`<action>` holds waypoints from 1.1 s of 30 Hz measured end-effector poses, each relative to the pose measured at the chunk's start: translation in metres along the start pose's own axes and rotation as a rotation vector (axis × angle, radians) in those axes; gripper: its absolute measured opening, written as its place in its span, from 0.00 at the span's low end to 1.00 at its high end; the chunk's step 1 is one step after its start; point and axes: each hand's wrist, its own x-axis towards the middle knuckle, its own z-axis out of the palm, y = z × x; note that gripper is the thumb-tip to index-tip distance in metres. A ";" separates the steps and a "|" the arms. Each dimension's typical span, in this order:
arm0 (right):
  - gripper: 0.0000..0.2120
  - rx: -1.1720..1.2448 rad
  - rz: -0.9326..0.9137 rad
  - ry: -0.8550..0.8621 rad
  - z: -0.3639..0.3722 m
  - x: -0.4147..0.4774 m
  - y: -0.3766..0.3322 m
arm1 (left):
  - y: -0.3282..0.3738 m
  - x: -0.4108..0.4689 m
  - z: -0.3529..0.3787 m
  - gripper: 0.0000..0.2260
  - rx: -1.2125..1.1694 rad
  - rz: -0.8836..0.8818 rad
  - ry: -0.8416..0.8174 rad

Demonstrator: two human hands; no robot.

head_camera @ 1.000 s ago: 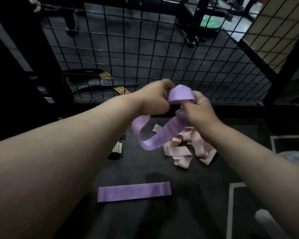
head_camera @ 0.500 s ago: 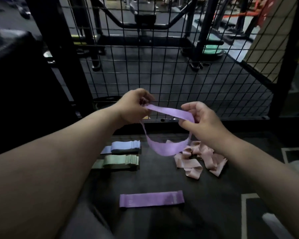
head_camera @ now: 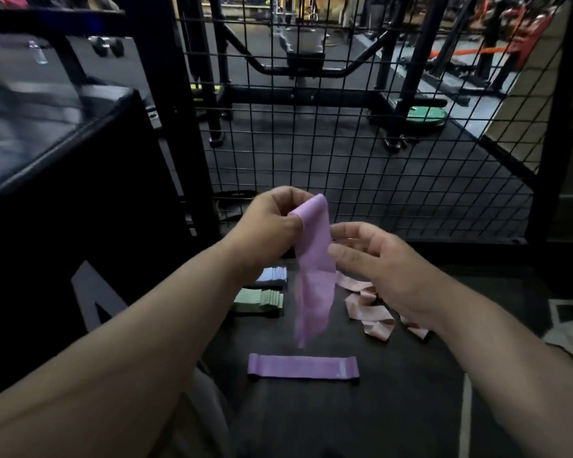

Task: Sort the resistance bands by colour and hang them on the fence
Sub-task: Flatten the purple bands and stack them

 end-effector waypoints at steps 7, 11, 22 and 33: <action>0.03 -0.298 -0.212 0.142 0.042 -0.015 -0.006 | -0.023 -0.045 -0.008 0.11 -0.127 -0.117 -0.122; 0.02 0.044 -0.139 0.271 0.042 -0.022 -0.026 | -0.032 -0.051 -0.024 0.25 -0.335 -0.245 -0.262; 0.08 0.355 0.011 0.276 -0.005 -0.052 -0.038 | -0.041 -0.038 -0.003 0.05 -0.093 -0.253 -0.261; 0.14 -0.284 0.192 0.123 0.008 -0.070 0.007 | -0.011 -0.029 0.017 0.06 -0.231 -0.114 -0.034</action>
